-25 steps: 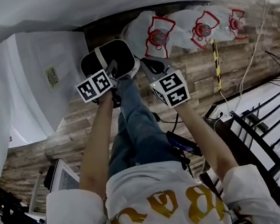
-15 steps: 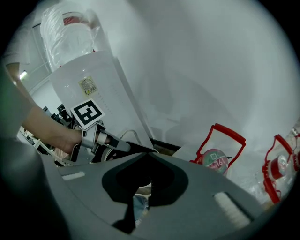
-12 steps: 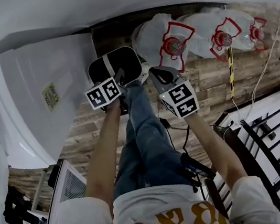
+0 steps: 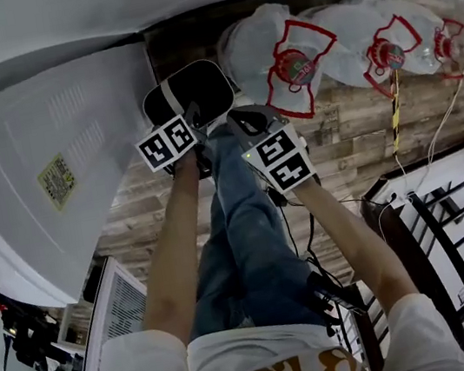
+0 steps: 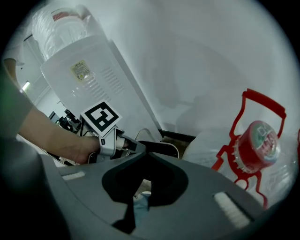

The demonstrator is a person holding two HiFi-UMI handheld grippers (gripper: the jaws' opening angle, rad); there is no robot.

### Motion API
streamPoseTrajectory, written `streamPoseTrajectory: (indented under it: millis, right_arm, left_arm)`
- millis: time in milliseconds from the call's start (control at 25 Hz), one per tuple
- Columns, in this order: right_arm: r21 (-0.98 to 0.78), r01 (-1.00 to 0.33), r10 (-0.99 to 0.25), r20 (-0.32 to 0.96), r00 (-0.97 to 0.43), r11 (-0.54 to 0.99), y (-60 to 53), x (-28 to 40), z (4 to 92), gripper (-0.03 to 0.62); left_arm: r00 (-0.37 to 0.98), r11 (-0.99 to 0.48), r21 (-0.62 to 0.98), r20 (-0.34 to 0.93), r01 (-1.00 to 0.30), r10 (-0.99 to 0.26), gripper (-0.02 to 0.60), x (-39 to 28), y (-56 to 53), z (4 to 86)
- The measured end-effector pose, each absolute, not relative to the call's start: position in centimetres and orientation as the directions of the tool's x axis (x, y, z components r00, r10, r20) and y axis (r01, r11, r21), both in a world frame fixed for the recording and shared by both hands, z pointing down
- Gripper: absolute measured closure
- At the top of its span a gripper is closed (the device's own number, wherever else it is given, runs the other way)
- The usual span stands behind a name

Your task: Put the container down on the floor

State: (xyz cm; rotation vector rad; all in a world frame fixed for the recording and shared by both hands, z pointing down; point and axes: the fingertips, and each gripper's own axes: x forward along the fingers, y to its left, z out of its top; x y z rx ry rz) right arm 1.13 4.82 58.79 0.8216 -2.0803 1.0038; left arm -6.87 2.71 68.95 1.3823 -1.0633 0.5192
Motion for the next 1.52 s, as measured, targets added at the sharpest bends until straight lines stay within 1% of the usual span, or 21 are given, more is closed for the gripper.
streamPoseTrajectory:
  millis: [120, 320, 560, 960, 1240, 1520]
  right_arm:
    - [-0.401, -0.778, -0.245, 0.792, -0.56, 0.483, 5.1, 0.6, 60.5, 0.568]
    - [-0.392, -0.831, -0.294, 0.803, -0.518, 0.395, 5.3, 0.5, 63.7, 0.568]
    - [-0.412, -0.836, -0.284, 0.806, -0.52, 0.362, 5.7, 0.0, 66.0, 0.568]
    - [-0.386, -0.828, -0.275, 0.813, -0.514, 0.408, 4.5, -0.9, 66.3, 0.568]
    - [-0.365, -0.83, -0.277, 0.82, -0.501, 0.421, 3.9, -1.4, 67.4, 0.568]
    - [-0.353, -0.837, -0.285, 0.824, -0.49, 0.419, 3.6, -0.5, 67.5, 0.568]
  left_arm:
    - [0.457, 0.194, 0.512, 0.848, -0.837, -0.268, 0.574, -6.9, 2.5, 70.7]
    - [0.441, 0.203, 0.494, 0.86, -0.845, -0.256, 0.575, -6.9, 2.2, 73.2]
    - [0.43, 0.212, 0.478, 0.872, -0.853, -0.235, 0.575, -6.4, 1.3, 75.2]
    - [0.419, 0.124, 0.446, 0.887, -0.887, -0.192, 0.575, -7.1, 0.6, 77.2]
    - [0.406, 0.135, 0.432, 0.895, -0.891, -0.183, 0.575, -7.9, 0.4, 78.4]
    - [0.322, 0.163, 0.351, 0.93, -0.922, -0.179, 0.575, -10.0, 1.5, 79.3]
